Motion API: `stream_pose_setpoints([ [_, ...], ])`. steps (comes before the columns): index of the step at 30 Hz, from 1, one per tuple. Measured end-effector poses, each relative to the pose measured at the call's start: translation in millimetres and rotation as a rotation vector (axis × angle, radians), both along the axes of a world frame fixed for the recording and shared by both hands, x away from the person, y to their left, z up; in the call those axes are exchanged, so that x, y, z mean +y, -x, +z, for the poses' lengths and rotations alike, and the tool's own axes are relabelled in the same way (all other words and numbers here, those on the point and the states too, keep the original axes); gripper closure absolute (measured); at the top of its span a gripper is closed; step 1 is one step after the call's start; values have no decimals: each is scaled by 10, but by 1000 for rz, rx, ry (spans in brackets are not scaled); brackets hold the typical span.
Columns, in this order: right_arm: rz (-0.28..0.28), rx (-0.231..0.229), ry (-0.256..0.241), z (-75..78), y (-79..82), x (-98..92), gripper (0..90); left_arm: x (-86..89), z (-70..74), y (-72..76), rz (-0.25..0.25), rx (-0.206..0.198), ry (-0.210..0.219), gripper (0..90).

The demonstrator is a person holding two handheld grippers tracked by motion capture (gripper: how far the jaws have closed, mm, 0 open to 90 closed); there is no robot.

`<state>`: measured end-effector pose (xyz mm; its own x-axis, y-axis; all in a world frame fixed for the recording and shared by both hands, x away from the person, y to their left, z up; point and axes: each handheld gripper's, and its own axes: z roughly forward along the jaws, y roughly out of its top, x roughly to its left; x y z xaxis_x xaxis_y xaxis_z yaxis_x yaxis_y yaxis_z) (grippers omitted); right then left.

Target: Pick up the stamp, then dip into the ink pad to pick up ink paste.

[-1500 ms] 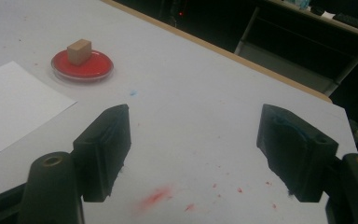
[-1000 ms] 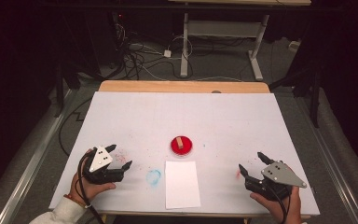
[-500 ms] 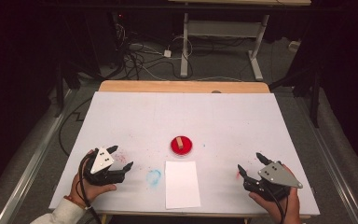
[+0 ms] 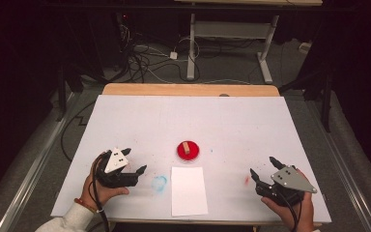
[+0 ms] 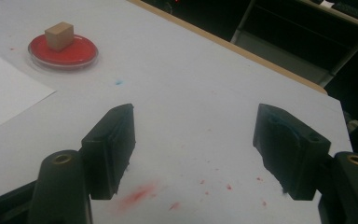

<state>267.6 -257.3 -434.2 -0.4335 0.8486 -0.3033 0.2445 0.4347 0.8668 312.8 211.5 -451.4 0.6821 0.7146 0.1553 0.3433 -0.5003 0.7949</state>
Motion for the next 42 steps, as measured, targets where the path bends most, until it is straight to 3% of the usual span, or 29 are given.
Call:
stream_pose_setpoints([
  [12, -3, 3, -27, 17, -35, -50, 300, -74, 75, -112, -44, -4, 10, 210],
  [24, 13, 6, -16, 13, -9, -40, 301, -107, 93, -178, -74, -10, -4, 210],
  [33, 29, 13, 2, -3, -29, 7, 302, -155, 103, -265, -104, 11, -7, 210],
  [42, 32, 25, 4, -25, -31, 0, 302, -404, 145, -426, -177, 23, -58, 210],
])
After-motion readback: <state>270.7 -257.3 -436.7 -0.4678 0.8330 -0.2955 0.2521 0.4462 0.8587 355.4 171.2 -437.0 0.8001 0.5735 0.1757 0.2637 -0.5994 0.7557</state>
